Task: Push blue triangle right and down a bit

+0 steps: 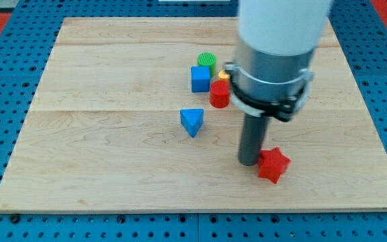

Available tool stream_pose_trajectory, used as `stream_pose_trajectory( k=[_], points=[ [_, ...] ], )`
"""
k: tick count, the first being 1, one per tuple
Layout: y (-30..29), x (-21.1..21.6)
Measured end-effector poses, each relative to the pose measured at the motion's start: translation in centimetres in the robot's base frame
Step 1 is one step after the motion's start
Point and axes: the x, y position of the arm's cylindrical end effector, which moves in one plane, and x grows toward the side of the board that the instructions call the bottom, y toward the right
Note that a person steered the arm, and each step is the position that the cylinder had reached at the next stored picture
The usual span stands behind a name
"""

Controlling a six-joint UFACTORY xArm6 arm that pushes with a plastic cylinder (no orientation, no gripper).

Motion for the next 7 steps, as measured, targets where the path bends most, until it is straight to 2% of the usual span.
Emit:
stream_pose_trajectory(
  k=[2, 3, 5, 6, 7],
  points=[
    [7.5, 0.0],
    [4.2, -1.4],
    [-17.3, -0.5],
    [-21.3, -6.2],
    [-11.5, -7.4]
  ],
)
